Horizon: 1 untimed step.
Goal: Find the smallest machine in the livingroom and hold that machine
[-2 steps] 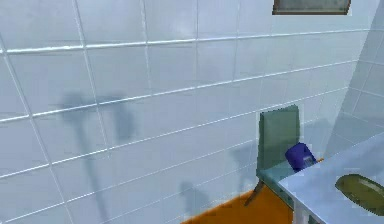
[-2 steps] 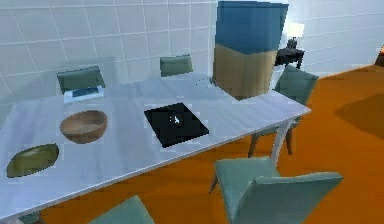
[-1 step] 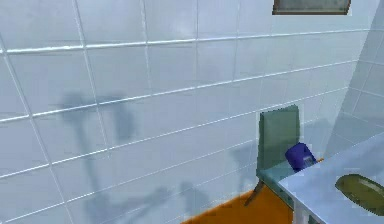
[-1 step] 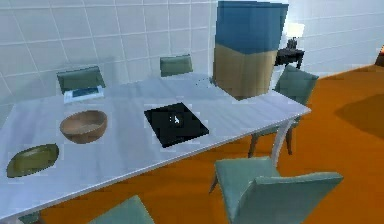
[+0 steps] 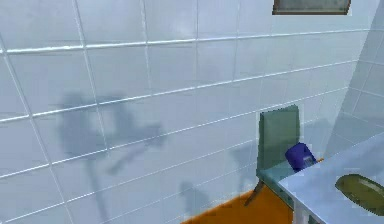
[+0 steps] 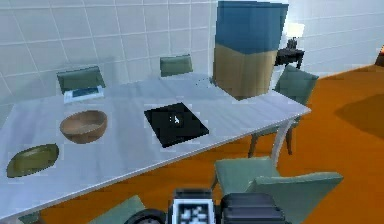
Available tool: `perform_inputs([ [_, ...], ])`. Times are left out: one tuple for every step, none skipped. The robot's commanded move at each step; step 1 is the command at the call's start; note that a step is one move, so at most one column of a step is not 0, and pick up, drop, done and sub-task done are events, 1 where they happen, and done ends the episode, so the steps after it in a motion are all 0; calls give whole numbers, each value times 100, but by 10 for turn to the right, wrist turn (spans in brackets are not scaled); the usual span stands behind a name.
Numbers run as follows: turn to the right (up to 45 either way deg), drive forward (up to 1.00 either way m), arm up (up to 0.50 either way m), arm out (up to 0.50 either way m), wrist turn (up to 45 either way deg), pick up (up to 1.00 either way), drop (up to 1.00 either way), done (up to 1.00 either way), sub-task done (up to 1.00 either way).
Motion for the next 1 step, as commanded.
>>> perform_inputs([
  [0,0,0,48,0,0,0,0,0],
])
